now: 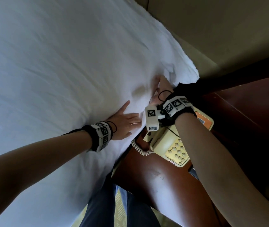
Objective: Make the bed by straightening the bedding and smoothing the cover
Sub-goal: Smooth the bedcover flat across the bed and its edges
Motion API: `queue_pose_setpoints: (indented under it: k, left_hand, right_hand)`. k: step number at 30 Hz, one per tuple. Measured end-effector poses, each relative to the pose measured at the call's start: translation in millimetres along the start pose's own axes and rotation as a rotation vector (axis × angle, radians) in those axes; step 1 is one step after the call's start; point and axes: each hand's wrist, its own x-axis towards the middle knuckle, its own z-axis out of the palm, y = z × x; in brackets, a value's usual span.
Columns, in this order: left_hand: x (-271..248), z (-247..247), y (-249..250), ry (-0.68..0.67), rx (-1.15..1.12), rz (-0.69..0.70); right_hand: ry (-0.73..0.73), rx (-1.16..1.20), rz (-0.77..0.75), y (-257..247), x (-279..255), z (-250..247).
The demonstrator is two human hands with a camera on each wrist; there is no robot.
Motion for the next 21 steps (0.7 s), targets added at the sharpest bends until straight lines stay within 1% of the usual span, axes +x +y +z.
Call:
queue_pose_setpoints:
  k: [2,3,4,5,6,7,8,9,10,11,12,14,15,16,18,19,20,21]
  left_hand:
    - [3,-1,0,-0.071,0.047,0.004]
    - [6,-1,3,-0.123,0.100,-0.012]
    - [11,0,6,-0.179,0.168,-0.035]
    - [16,0,10,-0.236,0.229,-0.060]
    - [20,0,14,-0.282,0.258,-0.080]
    - [24,2,16,-0.279,0.251,-0.080]
    - [26,4,17,-0.259,0.224,-0.070]
    - [25,4,15,-0.234,0.186,-0.059]
    - [22,4,13,-0.209,0.144,-0.055]
    - [17,2,11,-0.171,0.095,-0.049]
    - [11,0,9,-0.126,0.045,-0.050]
    - [-7,-4,8,-0.020,-0.031,-0.094]
    - [-18,-6,8,0.050,-0.042,-0.122]
    - [-29,-8,8,0.110,-0.040,-0.152]
    - [-52,-7,13,0.151,-0.041,-0.172]
    - [-61,-3,18,0.151,-0.040,-0.144]
    - [-70,4,26,0.125,-0.027,-0.116]
    - [-78,15,33,0.074,0.007,-0.102]
  right_hand:
    - [-0.017,-0.062,0.022,4,-9,-4]
    - [-0.028,-0.086,0.052,8,-4,-5]
    - [-0.044,-0.094,0.079,14,12,-7]
    - [-0.067,-0.096,0.084,21,45,-11]
    - [-0.066,-0.125,0.067,29,100,-17]
    - [-0.018,-0.187,0.036,36,141,-20]
    - [0.020,-0.198,0.015,39,172,-21]
    - [0.022,-0.192,-0.012,38,172,-17]
    - [0.003,-0.140,-0.039,33,157,-16]
    - [-0.018,-0.103,-0.075,26,121,-12]
    - [-0.044,-0.048,-0.115,18,96,-10]
    - [-0.093,0.036,-0.222,7,31,-8]
    - [-0.109,0.041,-0.271,4,10,-8]
    - [-0.100,-0.013,-0.370,2,-5,-8]
    - [-0.048,-0.301,-0.653,4,-24,-8]
    - [-0.012,-0.496,-0.788,5,-24,-8]
    - [0.022,-0.684,-0.889,4,-18,-9]
    - [0.030,-0.814,-0.933,1,-17,-8]
